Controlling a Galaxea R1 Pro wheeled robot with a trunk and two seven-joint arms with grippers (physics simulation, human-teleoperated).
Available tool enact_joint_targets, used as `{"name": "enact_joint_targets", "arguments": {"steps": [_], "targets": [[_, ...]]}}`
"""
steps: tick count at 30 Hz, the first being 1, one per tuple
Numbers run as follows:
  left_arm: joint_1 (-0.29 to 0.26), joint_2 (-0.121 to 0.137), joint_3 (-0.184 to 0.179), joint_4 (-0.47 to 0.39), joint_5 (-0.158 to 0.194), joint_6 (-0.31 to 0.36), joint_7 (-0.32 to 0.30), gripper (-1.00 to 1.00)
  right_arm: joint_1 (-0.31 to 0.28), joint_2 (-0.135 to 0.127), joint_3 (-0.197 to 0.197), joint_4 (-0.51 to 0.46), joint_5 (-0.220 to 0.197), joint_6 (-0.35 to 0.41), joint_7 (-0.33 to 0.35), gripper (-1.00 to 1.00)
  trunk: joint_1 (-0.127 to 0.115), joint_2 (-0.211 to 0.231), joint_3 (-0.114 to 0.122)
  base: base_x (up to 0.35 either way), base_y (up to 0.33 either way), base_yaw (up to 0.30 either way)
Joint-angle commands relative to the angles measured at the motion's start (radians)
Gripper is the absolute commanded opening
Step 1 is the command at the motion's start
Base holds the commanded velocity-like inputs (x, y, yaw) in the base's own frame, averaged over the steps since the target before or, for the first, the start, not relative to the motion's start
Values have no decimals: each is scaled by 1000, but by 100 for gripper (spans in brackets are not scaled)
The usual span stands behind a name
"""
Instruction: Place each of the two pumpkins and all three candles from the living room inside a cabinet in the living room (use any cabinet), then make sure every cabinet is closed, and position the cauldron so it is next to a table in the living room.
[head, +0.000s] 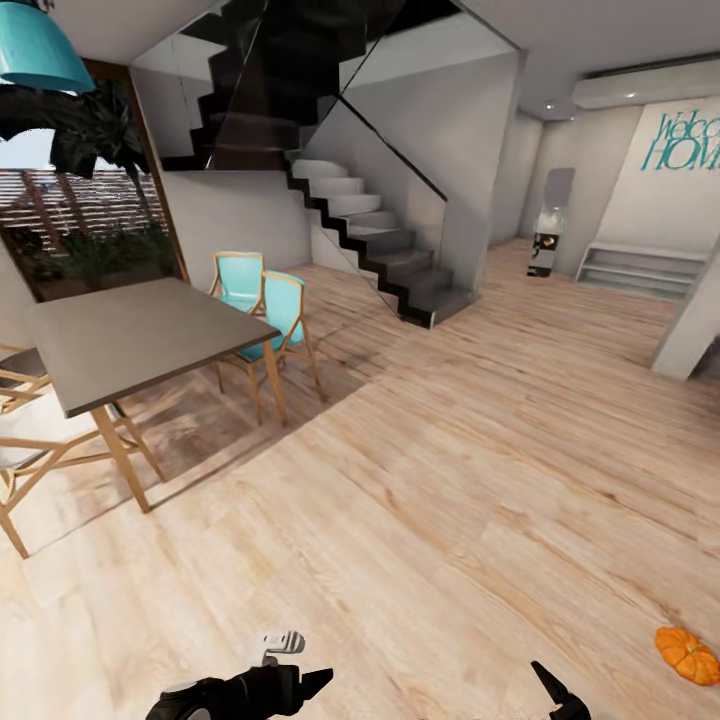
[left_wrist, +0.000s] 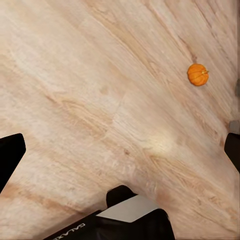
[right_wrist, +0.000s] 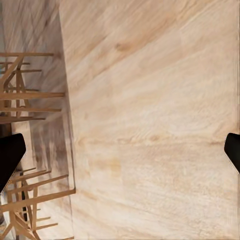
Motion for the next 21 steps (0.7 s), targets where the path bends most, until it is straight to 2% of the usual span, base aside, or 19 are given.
{"name": "enact_joint_targets", "arguments": {"steps": [1,21], "targets": [[-1,1,-2,-1,8,3,0,100,-1,0,1,1,-10,10,3,100,0,-1,0,0,0,-295],[-1,0,-2,-1,7,3,0,100,-1,-1,0,1,-12,11,5,100,0,-1,9,0,0,-294]]}}
